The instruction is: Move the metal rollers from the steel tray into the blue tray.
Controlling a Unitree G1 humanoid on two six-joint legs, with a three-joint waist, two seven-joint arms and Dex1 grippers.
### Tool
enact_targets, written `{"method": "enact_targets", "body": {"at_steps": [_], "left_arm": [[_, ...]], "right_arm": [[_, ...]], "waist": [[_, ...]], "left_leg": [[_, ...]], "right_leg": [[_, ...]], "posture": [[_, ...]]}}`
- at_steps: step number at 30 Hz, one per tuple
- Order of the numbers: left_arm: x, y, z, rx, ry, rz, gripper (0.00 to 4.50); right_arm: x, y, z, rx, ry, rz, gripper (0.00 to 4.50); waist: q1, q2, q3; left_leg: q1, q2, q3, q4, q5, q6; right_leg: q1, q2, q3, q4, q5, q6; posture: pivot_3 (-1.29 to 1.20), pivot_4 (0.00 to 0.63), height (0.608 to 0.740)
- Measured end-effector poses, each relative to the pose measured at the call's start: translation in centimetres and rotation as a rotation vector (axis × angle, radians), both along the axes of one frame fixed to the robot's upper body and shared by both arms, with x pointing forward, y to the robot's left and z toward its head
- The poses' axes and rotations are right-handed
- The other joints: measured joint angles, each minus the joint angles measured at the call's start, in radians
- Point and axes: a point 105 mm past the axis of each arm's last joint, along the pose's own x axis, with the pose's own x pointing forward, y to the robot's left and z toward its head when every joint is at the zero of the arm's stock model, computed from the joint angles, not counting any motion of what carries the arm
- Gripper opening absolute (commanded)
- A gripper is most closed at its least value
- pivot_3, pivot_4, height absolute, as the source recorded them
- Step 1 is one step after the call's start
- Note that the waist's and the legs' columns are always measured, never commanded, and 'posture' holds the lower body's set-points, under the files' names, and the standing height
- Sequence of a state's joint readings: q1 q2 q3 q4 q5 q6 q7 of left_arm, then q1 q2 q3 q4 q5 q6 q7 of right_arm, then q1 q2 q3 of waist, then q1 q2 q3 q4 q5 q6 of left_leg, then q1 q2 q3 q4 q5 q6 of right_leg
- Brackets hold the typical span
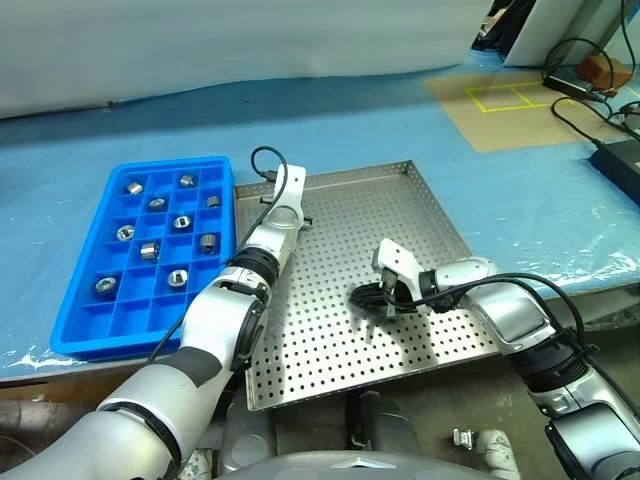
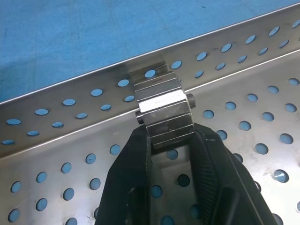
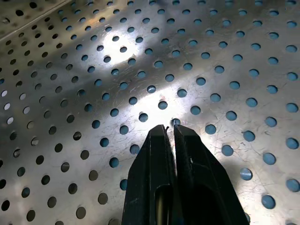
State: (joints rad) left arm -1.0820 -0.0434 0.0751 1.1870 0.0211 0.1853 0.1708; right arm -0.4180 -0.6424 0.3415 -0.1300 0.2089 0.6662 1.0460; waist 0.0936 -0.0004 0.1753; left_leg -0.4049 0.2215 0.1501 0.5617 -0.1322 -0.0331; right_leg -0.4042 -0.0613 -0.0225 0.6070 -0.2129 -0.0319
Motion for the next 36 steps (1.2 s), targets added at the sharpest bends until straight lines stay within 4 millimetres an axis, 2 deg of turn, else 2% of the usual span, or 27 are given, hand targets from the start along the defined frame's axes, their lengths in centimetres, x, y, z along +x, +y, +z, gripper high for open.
{"method": "enact_targets", "body": {"at_steps": [7,17,25,28,33,36], "left_arm": [[0.1,0.3,0.0,0.003,-0.006,0.002,0.82],[0.1,1.0,0.0,0.0,-0.03,0.002,0.82],[0.0,1.2,0.2,0.003,-0.065,-0.01,0.82],[0.0,1.4,1.4,-0.026,-0.146,-0.045,0.82],[-1.6,1.8,6.9,-0.109,-0.395,-0.196,0.82],[-3.3,3.1,7.6,-0.11,-0.429,-0.251,0.82]], "right_arm": [[1.5,-0.1,1.9,0.023,-0.049,-0.009,0.23],[3.4,-0.2,5.4,0.162,-0.11,-0.083,0.23],[4.0,-0.3,5.9,0.182,-0.135,-0.117,0.23],[3.9,0.0,6.0,0.21,-0.118,-0.122,0.23],[4.4,0.8,8.2,0.299,-0.118,-0.124,0.23],[4.9,0.9,9.6,0.342,-0.158,-0.143,0.23]], "waist": [[-0.002,0.0,0.0],[-0.002,0.0,0.0],[-0.002,0.0,0.001],[-0.002,0.0,0.001],[-0.003,0.0,0.001],[-0.005,0.0,0.002]], "left_leg": [[0.0,0.0,0.0,-0.001,0.0,0.0],[-0.001,0.0,0.001,-0.003,0.0,0.0],[-0.001,0.0,0.002,-0.008,0.0,-0.001],[-0.003,0.0,0.003,-0.011,0.001,-0.002],[-0.011,0.001,0.005,-0.013,0.001,-0.002],[-0.01,0.002,0.006,-0.016,0.002,-0.003]], "right_leg": [[-0.001,0.0,0.0,-0.001,0.0,0.0],[-0.002,0.0,0.0,-0.002,0.0,0.0],[-0.004,0.0,0.0,-0.004,0.0,0.0],[-0.007,0.0,0.001,-0.005,0.0,-0.001],[-0.018,0.001,0.001,-0.002,-0.001,-0.003],[-0.019,0.001,0.001,-0.002,-0.002,-0.005]], "posture": [[-0.11,0.15,0.74],[-0.11,0.15,0.74],[-0.11,0.15,0.74],[-0.11,0.15,0.74],[-0.09,0.15,0.74],[-0.07,0.15,0.74]]}}
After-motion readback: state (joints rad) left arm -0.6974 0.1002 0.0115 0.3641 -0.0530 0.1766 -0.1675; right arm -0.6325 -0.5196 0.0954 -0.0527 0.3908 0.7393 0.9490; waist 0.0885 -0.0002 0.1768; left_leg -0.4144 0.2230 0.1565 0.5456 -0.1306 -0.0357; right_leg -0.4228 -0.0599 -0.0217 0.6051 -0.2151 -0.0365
